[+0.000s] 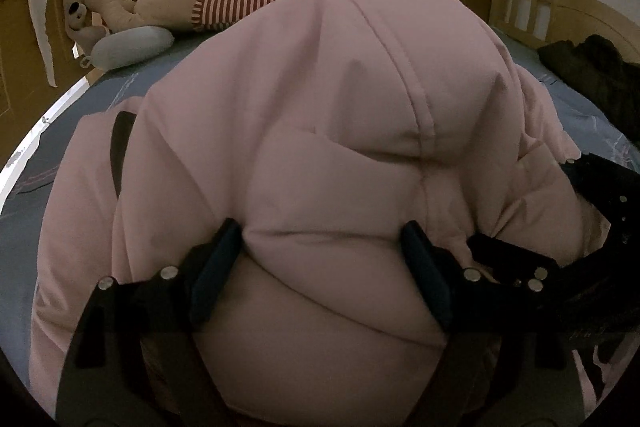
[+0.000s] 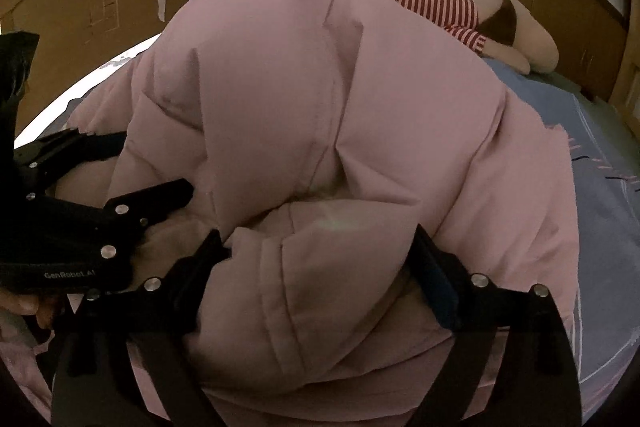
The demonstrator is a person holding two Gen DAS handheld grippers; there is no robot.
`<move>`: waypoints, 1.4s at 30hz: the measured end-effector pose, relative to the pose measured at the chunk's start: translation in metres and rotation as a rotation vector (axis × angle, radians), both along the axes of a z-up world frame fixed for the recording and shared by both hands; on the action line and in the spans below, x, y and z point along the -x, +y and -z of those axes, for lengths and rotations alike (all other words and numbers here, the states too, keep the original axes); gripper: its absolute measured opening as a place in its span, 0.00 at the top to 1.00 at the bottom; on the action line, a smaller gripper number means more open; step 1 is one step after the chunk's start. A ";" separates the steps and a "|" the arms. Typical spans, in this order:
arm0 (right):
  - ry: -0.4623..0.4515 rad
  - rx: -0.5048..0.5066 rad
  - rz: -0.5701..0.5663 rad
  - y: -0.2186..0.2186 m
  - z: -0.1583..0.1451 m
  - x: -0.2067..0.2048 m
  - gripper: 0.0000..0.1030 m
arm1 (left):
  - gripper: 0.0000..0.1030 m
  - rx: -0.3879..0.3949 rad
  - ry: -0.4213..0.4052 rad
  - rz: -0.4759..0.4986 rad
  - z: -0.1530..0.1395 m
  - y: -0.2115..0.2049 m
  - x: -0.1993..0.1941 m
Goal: Fold large clothes
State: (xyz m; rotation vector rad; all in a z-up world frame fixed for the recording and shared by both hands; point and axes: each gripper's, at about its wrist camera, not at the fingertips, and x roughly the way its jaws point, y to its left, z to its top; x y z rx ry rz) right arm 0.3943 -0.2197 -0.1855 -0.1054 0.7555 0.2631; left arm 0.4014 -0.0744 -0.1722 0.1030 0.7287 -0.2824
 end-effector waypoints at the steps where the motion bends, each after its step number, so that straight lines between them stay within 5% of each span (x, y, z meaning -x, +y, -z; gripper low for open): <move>1: -0.006 0.005 0.002 0.001 0.002 0.001 0.11 | 0.19 -0.005 -0.005 -0.003 0.000 0.000 0.001; 7: -0.034 0.010 0.008 0.010 -0.002 0.009 0.07 | 0.18 0.020 -0.021 0.018 -0.021 -0.006 -0.002; 11: -0.057 -0.008 0.007 0.007 -0.014 0.018 0.03 | 0.07 0.223 -0.060 0.003 -0.085 0.016 0.021; 14: -0.191 -0.094 0.060 -0.010 -0.054 0.047 0.01 | 0.02 0.288 -0.083 0.008 -0.131 0.031 0.059; 18: -0.286 -0.216 0.103 -0.036 -0.102 0.102 0.01 | 0.02 0.191 -0.139 0.029 -0.161 0.049 0.141; 21: -0.296 -0.287 0.067 -0.052 -0.126 0.163 0.01 | 0.02 0.142 -0.282 -0.016 -0.167 0.069 0.216; 25: -0.272 -0.288 0.092 -0.062 -0.138 0.249 0.01 | 0.02 0.071 -0.285 -0.036 -0.179 0.066 0.277; 31: -0.332 -0.258 0.152 -0.065 -0.142 0.334 0.01 | 0.02 0.034 -0.240 -0.008 -0.159 0.055 0.320; 37: -0.346 -0.213 0.112 -0.050 -0.136 0.360 0.01 | 0.02 0.051 -0.041 -0.098 -0.135 0.061 0.320; 42: -0.340 -0.295 0.087 -0.045 -0.146 0.378 0.01 | 0.02 0.070 -0.114 -0.117 -0.148 0.069 0.344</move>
